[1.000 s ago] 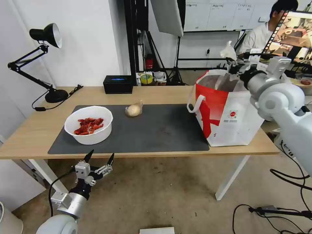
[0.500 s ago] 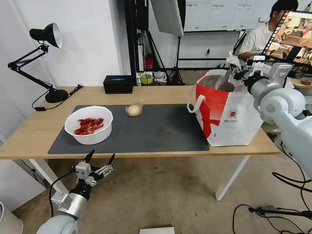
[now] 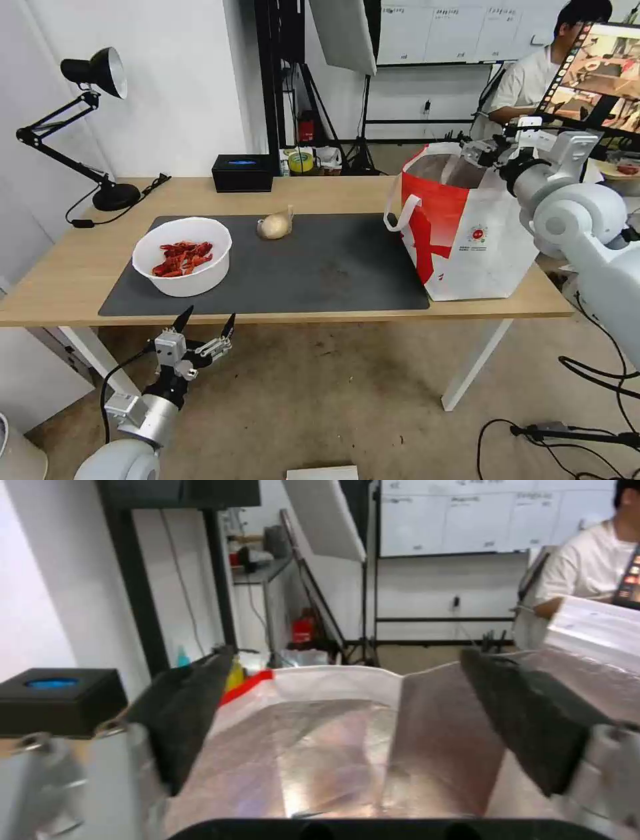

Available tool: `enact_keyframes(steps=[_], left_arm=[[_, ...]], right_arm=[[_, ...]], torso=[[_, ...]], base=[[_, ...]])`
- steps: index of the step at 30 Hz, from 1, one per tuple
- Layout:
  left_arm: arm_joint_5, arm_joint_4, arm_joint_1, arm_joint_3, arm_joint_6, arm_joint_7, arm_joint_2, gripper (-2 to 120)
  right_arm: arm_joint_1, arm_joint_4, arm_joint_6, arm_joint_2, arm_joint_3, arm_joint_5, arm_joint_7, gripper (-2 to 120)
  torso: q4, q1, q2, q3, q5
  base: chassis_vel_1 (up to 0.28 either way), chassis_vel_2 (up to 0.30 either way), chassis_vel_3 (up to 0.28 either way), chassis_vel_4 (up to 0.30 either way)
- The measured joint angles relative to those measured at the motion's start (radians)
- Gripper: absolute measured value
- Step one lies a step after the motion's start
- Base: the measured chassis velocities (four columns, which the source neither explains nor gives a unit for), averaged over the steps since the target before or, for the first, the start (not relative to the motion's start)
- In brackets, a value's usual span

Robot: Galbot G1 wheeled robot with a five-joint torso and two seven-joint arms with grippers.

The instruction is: Pick up the trash from the table and place it into the takeout bag.

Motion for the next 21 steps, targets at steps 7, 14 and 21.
enact_keyframes(steps=[7, 14, 21], left_arm=[[-0.005, 0.001, -0.001, -0.008, 0.000, 0.000, -0.002, 100], [-0.007, -0.002, -0.001, -0.012, -0.001, 0.001, -0.002, 100], [-0.005, 0.010, -0.008, -0.006, -0.002, 0.002, -0.007, 100]], right_arm=[[-0.001, 0.050, 0.001, 0.000, -0.005, 0.004, -0.027, 100], [-0.139, 0.201, 0.060, -0.012, 0.058, 0.029, -0.118, 100], [-0.392, 0.343, 0.106, -0.015, 0.152, -0.073, -0.168, 100]], torso=[[0.0001, 0.000, 0.000, 0.000, -0.0002], [0.0002, 0.000, 0.000, 0.000, -0.0002], [-0.0001, 0.000, 0.000, 0.000, 0.0000]], base=[[0.000, 0.000, 0.000, 0.000], [0.000, 0.000, 0.000, 0.000], [0.000, 0.000, 0.000, 0.000]])
